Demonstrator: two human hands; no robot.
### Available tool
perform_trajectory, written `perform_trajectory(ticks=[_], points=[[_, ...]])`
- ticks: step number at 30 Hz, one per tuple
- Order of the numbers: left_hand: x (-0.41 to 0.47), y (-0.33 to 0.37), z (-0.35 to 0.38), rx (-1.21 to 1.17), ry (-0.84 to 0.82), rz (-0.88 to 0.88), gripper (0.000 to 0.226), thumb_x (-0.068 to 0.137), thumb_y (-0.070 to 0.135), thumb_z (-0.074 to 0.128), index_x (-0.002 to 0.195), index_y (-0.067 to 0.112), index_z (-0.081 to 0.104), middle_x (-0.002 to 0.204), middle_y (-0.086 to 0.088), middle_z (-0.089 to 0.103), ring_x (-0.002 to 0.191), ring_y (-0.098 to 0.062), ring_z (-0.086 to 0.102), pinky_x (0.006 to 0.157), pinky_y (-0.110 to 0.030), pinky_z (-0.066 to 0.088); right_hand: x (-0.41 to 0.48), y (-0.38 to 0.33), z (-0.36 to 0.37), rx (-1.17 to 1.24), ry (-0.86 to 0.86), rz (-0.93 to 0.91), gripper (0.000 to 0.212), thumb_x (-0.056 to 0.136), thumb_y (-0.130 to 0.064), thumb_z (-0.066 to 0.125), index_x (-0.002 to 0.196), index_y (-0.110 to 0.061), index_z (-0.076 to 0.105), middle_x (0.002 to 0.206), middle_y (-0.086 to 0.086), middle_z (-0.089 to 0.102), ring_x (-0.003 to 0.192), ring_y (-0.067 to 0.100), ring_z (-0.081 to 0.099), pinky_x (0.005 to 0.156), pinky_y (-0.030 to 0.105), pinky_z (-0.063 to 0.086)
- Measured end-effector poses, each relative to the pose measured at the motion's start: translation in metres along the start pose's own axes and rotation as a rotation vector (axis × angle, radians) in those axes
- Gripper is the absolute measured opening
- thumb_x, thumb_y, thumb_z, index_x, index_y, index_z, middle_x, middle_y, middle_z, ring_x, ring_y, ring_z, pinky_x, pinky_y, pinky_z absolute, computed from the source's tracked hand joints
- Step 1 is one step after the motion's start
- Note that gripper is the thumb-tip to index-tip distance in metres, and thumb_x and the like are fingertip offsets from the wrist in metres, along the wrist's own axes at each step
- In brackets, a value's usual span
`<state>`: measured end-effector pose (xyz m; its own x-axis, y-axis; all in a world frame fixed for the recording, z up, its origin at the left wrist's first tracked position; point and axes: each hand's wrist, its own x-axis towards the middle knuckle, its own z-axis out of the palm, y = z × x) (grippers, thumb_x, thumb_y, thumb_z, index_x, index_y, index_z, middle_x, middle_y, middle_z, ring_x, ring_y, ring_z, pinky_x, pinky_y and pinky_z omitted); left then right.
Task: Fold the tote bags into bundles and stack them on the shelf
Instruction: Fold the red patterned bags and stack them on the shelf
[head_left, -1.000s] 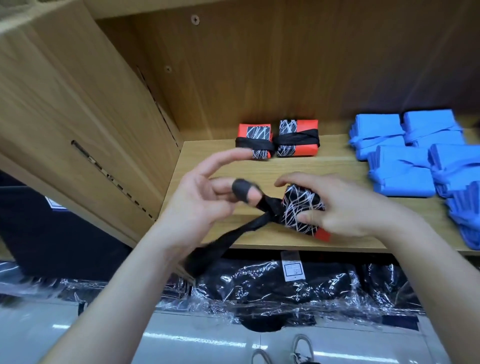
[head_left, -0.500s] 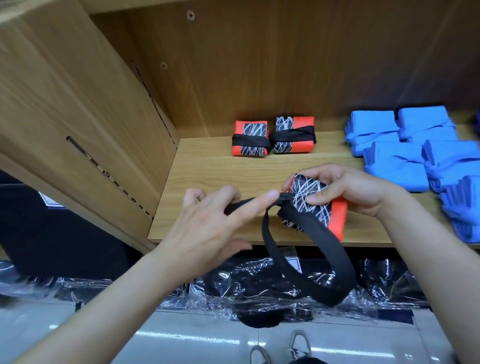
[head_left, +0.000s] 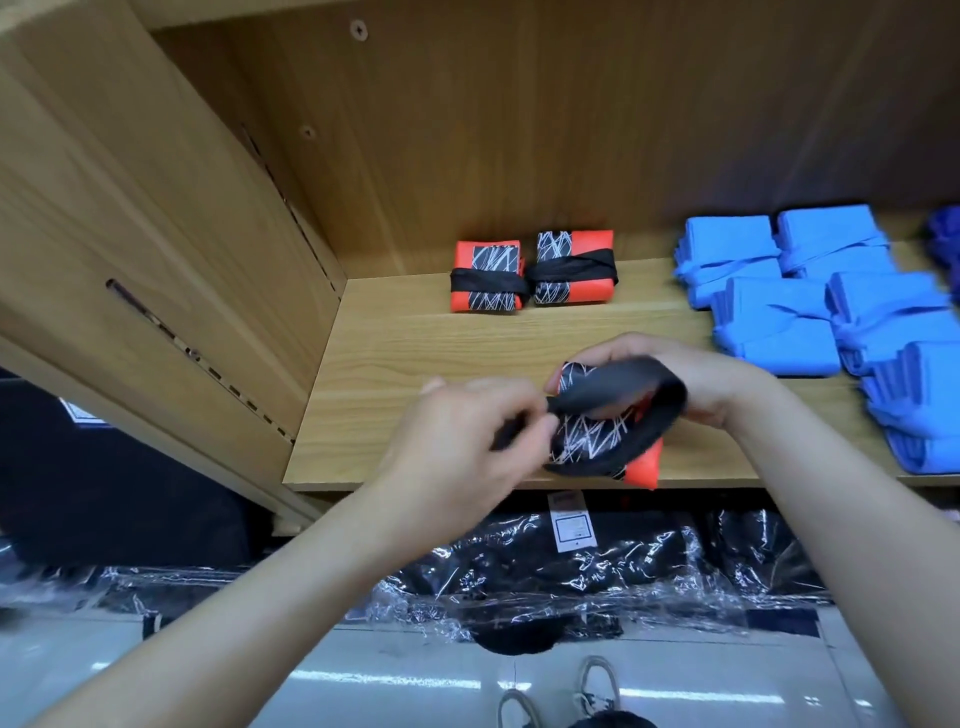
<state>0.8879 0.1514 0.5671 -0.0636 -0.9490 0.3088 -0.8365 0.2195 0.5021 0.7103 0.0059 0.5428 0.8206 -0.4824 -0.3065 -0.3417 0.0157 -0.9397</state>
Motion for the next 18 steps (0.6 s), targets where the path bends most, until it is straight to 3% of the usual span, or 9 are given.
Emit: perform_trajectory(ticks=[4, 7, 9, 11, 13, 15, 18], points=[[0.016, -0.012, -0.003, -0.789, 0.156, -0.653, 0.029, 0.095, 0.013, 0.055, 0.066, 0.017, 0.054, 0.055, 0.004, 0.044, 0.046, -0.007, 0.029, 0.045, -0.019, 0.023, -0.008, -0.008, 0.005, 0.033, 0.032, -0.008, 0.049, 0.079, 0.017, 0.063, 0.110, -0.021, 0.058, 0.090, 0.000, 0.072, 0.082, 0.013, 0.067, 0.070, 0.025, 0.053], [0.024, -0.011, 0.003, -1.067, 0.244, -0.915, 0.026, 0.093, 0.011, 0.050, 0.068, 0.017, 0.050, 0.051, 0.004, 0.038, 0.044, -0.009, 0.029, 0.039, -0.018, 0.020, -0.005, -0.017, 0.024, -0.472, 0.312, -0.080, 0.042, 0.074, 0.003, 0.062, 0.097, -0.029, 0.049, 0.073, 0.001, 0.063, 0.067, 0.017, 0.055, 0.060, 0.036, 0.045], [0.029, -0.005, 0.009, -1.187, 0.278, -1.012, 0.022, 0.093, 0.012, 0.049, 0.072, 0.018, 0.047, 0.048, 0.004, 0.040, 0.038, -0.009, 0.034, 0.036, -0.017, 0.020, -0.001, -0.017, 0.043, -0.767, 0.614, -0.166, 0.026, 0.072, -0.015, 0.053, 0.092, -0.029, 0.044, 0.057, 0.000, 0.047, 0.064, 0.027, 0.045, 0.055, 0.037, 0.032], [0.033, 0.000, 0.011, -1.298, 0.355, -1.068, 0.017, 0.091, 0.011, 0.050, 0.075, 0.016, 0.050, 0.047, 0.002, 0.044, 0.036, -0.008, 0.038, 0.035, -0.014, 0.027, -0.001, -0.017, 0.059, -0.824, 0.734, -0.213, 0.021, 0.072, -0.029, 0.045, 0.093, -0.027, 0.047, 0.051, -0.004, 0.037, 0.061, 0.028, 0.043, 0.058, 0.035, 0.026], [0.036, 0.000, 0.012, -1.345, 0.400, -1.095, 0.014, 0.090, 0.008, 0.051, 0.077, 0.013, 0.053, 0.047, 0.001, 0.046, 0.036, -0.009, 0.040, 0.037, -0.015, 0.034, -0.001, -0.012, 0.065, -0.812, 0.751, -0.221, 0.030, 0.080, -0.053, 0.040, 0.090, -0.026, 0.048, 0.052, -0.005, 0.045, 0.060, 0.027, 0.048, 0.063, 0.031, 0.027], [0.036, -0.003, 0.010, -1.319, 0.393, -1.115, 0.014, 0.090, 0.005, 0.052, 0.078, 0.011, 0.053, 0.046, 0.000, 0.048, 0.035, -0.009, 0.040, 0.038, -0.016, 0.037, 0.000, -0.012, 0.060, -0.892, 0.727, -0.215, 0.056, 0.077, -0.080, 0.034, 0.088, -0.027, 0.049, 0.063, -0.006, 0.057, 0.066, 0.025, 0.055, 0.061, 0.031, 0.032], [0.033, -0.010, 0.000, -1.307, 0.360, -1.064, 0.007, 0.093, 0.005, 0.053, 0.093, 0.012, 0.052, 0.050, 0.002, 0.052, 0.039, -0.008, 0.045, 0.040, -0.017, 0.042, 0.004, -0.012, 0.047, -0.939, 0.561, -0.185, 0.071, 0.068, -0.089, 0.035, 0.096, -0.029, 0.060, 0.087, -0.010, 0.066, 0.084, 0.018, 0.060, 0.069, 0.030, 0.043]])
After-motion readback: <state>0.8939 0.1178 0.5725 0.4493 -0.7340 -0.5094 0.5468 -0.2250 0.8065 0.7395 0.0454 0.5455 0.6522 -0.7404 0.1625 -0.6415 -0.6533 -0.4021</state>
